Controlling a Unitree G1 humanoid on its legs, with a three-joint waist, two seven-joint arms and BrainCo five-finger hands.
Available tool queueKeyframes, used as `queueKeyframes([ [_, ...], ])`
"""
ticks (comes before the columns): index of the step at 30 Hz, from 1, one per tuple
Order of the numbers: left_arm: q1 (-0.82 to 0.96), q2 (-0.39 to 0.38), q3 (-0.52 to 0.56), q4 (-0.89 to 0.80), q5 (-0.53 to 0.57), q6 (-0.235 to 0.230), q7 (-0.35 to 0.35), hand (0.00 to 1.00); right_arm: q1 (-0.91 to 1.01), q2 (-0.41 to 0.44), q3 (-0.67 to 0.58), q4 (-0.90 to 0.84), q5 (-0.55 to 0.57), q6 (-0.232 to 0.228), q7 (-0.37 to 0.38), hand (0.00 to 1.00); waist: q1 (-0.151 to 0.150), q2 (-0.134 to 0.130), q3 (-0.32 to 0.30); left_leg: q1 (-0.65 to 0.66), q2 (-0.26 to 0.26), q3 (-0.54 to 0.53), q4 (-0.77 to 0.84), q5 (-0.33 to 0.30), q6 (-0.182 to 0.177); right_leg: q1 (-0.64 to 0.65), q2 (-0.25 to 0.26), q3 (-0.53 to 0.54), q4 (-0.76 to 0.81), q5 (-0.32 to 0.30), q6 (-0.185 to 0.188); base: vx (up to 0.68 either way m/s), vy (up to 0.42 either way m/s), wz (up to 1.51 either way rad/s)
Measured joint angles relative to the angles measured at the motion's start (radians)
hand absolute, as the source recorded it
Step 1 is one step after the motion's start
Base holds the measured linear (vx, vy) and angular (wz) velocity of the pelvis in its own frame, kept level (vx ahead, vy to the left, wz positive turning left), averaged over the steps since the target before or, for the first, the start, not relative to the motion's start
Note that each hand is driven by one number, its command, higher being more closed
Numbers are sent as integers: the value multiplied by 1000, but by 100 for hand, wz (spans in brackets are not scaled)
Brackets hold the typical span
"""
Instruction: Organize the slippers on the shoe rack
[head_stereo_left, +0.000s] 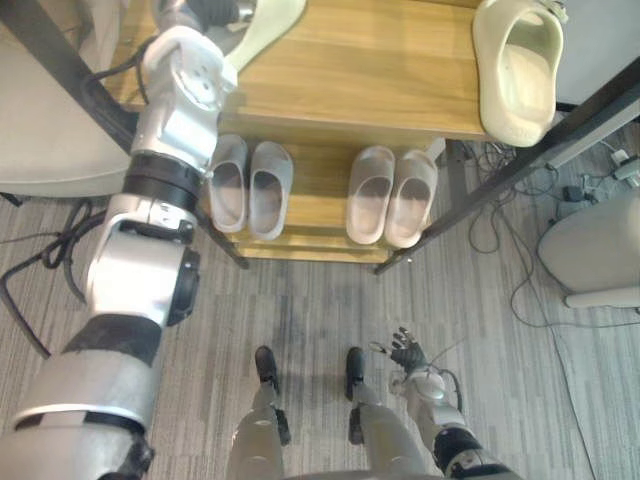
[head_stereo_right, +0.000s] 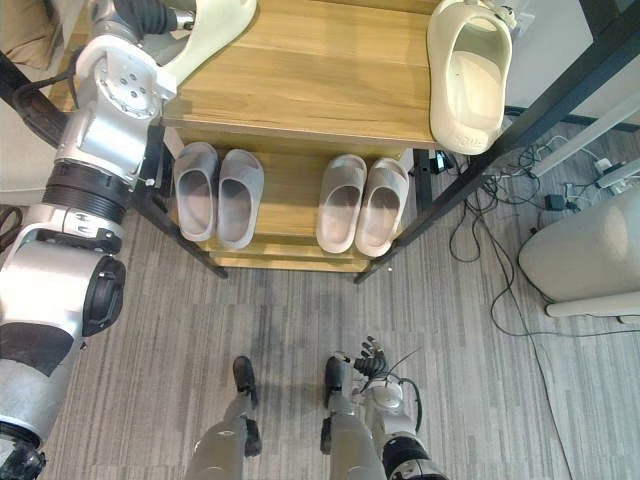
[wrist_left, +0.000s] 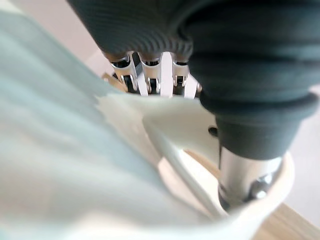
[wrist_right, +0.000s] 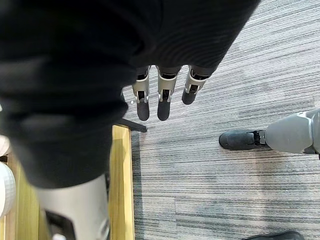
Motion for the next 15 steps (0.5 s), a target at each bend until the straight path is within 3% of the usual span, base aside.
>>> queueKeyframes([
  [15,-1,-112,-47,-19,-25,3,-4,100,7,8,-7,-5,0,1,-1,0,1,4,4,32,-1,2,0,0,-2,29,0,0,6,-11,3,13,7,0],
])
